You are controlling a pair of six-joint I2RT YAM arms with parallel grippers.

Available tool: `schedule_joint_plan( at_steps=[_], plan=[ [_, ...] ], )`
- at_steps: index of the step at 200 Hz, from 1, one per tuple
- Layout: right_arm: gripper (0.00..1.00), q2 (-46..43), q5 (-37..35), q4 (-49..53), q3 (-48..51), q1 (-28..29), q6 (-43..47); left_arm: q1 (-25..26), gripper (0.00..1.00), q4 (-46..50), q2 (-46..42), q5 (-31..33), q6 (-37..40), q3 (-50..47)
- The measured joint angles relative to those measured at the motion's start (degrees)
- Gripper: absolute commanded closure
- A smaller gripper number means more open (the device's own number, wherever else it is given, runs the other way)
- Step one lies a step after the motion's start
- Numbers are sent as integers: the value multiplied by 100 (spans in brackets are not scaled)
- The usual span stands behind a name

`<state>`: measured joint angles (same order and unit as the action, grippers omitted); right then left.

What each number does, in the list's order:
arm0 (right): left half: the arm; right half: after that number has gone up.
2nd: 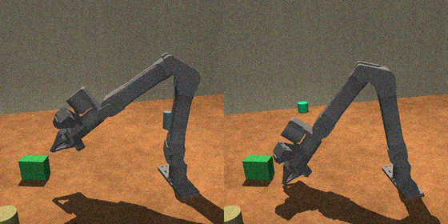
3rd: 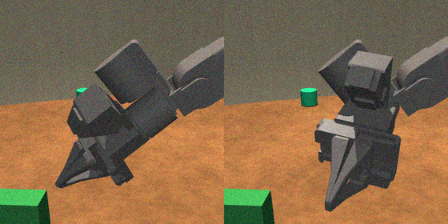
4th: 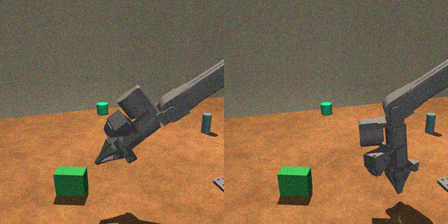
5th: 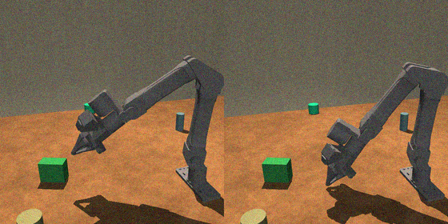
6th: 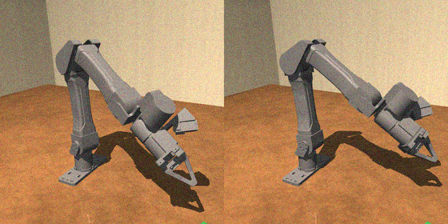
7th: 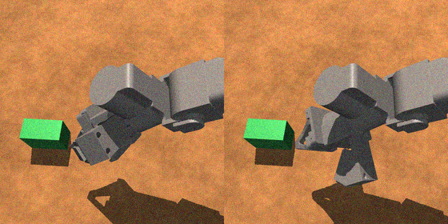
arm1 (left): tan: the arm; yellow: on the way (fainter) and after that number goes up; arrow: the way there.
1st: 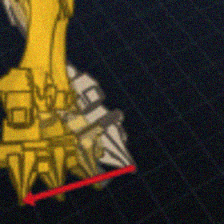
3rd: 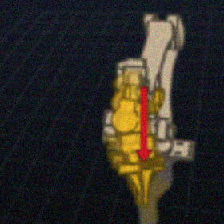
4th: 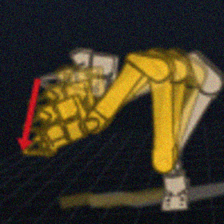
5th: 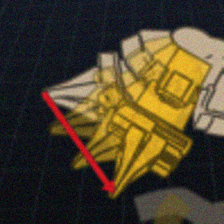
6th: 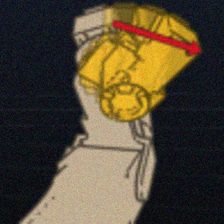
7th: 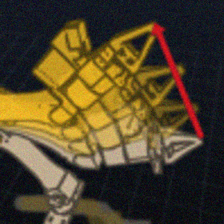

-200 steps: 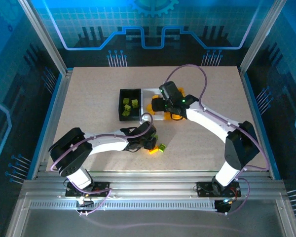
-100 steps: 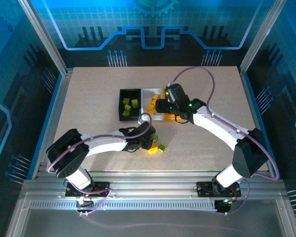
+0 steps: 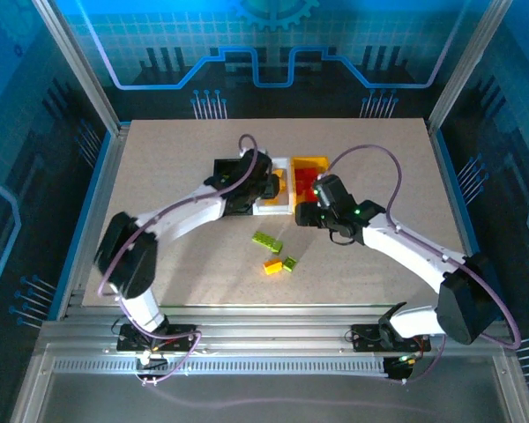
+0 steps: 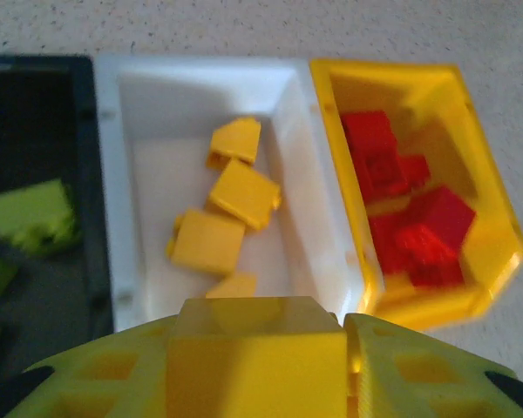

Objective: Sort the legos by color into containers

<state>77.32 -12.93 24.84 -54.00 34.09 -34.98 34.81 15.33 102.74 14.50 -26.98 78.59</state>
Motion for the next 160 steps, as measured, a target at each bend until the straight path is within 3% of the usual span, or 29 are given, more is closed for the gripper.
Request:
schedule_joint_plan(
  at_steps=[31,55,93,103,123,160],
  plan=[
    [24,-39,63,22,326,83,-24,-144,62,232,1163,-48,42,1051],
    [23,-94,151,39,492,280,-37,-170,37,501,1665,-107,20,1532],
    [23,0,299,-76,494,682,-319,-168,9,581,1705,-348,-31,1659],
    [22,122,293,-140,490,796,-439,-164,1,501,1537,-404,-122,1504],
    [23,516,291,-225,426,1045,-719,-164,1,328,772,-540,-225,826],
    [24,1276,286,-413,63,1281,-1172,-164,1,-179,-1410,-629,-490,-905]
  ],
)
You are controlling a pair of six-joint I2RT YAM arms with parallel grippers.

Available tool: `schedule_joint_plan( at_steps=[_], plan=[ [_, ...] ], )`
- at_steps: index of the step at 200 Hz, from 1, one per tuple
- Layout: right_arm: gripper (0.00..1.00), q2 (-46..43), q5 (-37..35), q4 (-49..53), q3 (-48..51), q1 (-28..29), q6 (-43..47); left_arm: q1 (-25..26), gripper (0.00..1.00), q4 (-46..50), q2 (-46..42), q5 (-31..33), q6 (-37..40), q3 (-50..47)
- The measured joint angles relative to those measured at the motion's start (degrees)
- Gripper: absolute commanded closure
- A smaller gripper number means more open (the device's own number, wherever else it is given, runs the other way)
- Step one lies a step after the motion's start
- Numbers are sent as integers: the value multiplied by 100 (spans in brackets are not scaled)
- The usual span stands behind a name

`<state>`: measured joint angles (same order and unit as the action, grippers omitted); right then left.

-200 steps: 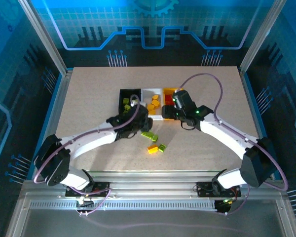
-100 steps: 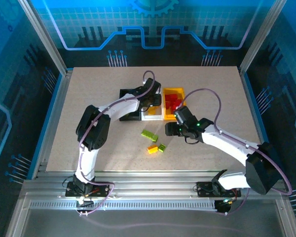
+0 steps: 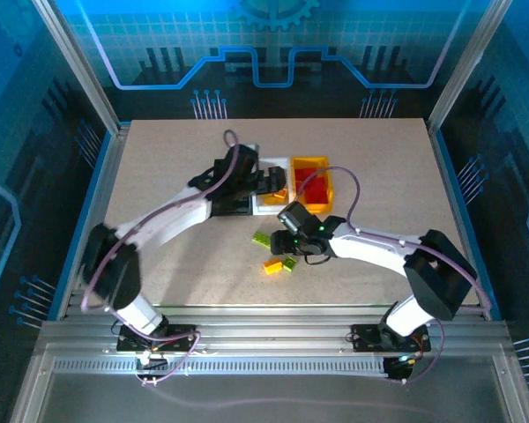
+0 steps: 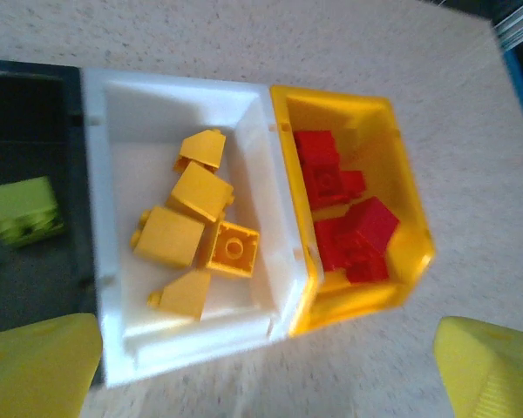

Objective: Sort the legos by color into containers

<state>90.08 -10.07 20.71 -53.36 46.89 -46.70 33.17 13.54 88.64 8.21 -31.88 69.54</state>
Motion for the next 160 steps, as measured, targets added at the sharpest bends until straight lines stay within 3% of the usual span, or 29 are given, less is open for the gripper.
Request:
schedule_joint_plan(
  at_steps=[22,45,75,119,160],
  plan=[
    [26,426,0,-70,-317,44,-129,4,1,-199,-1071,9,-151,-1019],
    [32,828,0,-76,-616,79,-227,4,1,-210,-1650,85,-282,-1891],
    [51,1152,4,-52,-697,81,-334,4,1,-57,-2131,264,-496,-2750],
    [73,1196,-11,17,-673,79,-428,4,1,-11,-2465,413,-723,-3246],
    [77,774,-15,208,-686,28,-72,4,1,39,-2590,450,-861,-3456]
  ],
)
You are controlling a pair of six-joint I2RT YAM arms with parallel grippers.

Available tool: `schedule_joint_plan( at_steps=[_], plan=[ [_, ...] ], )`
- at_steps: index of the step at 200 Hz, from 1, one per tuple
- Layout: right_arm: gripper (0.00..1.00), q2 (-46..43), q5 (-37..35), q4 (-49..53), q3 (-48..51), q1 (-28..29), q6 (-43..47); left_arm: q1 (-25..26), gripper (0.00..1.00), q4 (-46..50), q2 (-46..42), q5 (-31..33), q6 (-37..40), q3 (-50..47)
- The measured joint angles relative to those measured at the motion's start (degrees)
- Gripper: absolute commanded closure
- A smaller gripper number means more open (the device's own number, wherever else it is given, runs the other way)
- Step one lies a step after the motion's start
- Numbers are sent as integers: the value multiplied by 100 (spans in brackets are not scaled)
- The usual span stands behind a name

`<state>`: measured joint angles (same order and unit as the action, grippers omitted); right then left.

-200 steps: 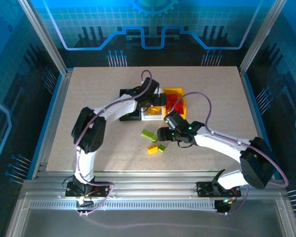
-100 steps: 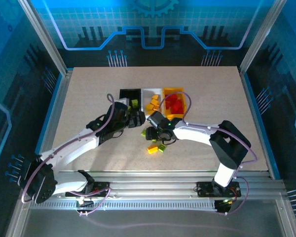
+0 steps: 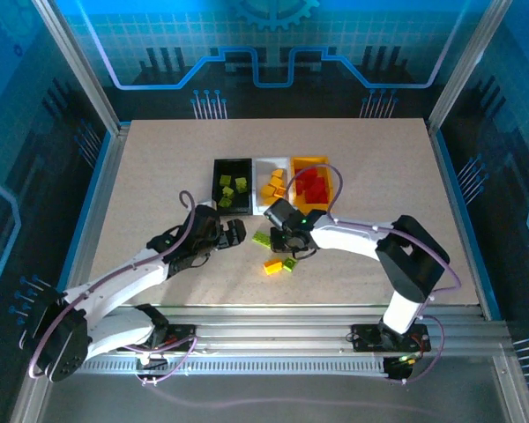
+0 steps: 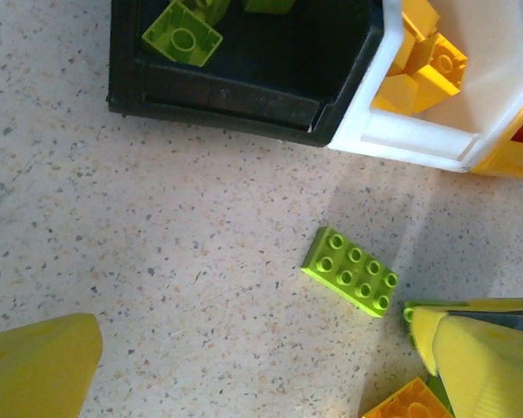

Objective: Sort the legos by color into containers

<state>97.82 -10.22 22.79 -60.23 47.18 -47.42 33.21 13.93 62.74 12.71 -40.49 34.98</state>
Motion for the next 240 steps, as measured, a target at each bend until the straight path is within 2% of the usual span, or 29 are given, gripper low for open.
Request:
schedule_joint_plan(
  at_steps=[25,47,73,119,136,144,152,167,196,215,240],
  plan=[
    [77,-146,0,319,-562,-48,470,0,1,92,-354,59,-94,-260],
    [76,72,37,463,-1587,-48,907,0,1,243,-638,120,-216,-461],
    [76,914,17,481,-3167,-66,1357,0,1,315,-896,127,-341,-697],
    [72,2986,66,863,-5602,-319,1733,0,1,400,-994,122,-426,-782],
    [62,3683,66,1156,-6382,-389,1777,0,1,402,-994,120,-426,-782],
    [53,3904,70,1274,-6629,-413,1790,0,1,404,-994,120,-426,-782],
    [39,4081,79,1405,-6828,-424,1840,0,1,404,-994,118,-426,-782],
    [30,4188,120,1558,-6964,-442,1912,0,1,415,-994,118,-426,-782],
    [26,3976,164,1598,-6867,-426,1954,0,1,426,-994,118,-426,-782],
    [25,3270,138,1497,-6052,-398,1963,0,1,433,-1010,116,-426,-782],
    [23,1825,61,1248,-4395,-280,1873,0,1,472,-1102,114,-428,-782]
  ],
)
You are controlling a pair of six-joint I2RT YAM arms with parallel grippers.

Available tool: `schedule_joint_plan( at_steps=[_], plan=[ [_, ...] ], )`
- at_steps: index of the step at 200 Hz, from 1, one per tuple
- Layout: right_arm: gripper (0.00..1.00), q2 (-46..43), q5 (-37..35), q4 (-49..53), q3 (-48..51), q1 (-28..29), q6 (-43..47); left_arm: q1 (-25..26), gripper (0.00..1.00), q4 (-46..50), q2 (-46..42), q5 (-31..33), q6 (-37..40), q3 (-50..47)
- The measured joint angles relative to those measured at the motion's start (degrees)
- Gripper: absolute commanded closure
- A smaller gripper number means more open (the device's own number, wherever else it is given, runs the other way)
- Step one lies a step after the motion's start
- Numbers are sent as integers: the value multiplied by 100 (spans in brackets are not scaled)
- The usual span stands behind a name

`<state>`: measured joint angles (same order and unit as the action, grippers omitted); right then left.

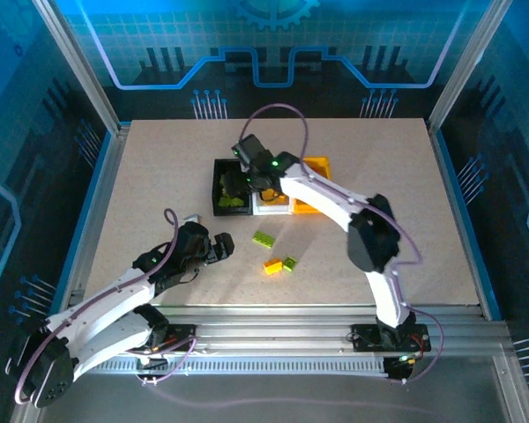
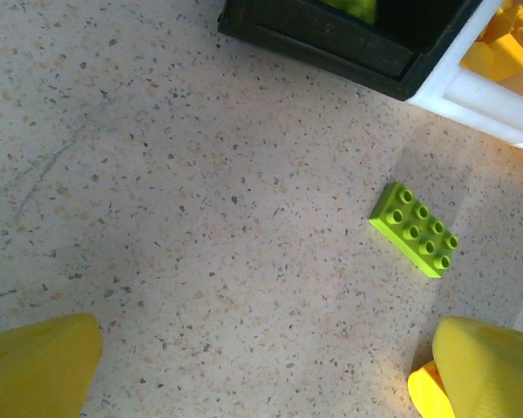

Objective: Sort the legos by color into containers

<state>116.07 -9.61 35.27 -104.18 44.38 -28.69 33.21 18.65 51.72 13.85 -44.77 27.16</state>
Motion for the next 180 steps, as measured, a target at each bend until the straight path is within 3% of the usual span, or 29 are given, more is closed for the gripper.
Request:
schedule_joint_plan(
  at_steps=[39,81,121,180],
  plan=[
    [23,-2072,-168,-227,2697,212,-284,0,1,-9,33,-61,4,0],
    [23,-3088,-350,-15,4822,212,-566,0,1,-39,289,-127,2,0],
    [22,-3230,-345,-17,5320,326,-468,0,1,-116,487,-173,0,7],
    [24,-2361,-186,-612,5178,514,-15,0,1,-122,647,-173,-20,9]
  ],
)
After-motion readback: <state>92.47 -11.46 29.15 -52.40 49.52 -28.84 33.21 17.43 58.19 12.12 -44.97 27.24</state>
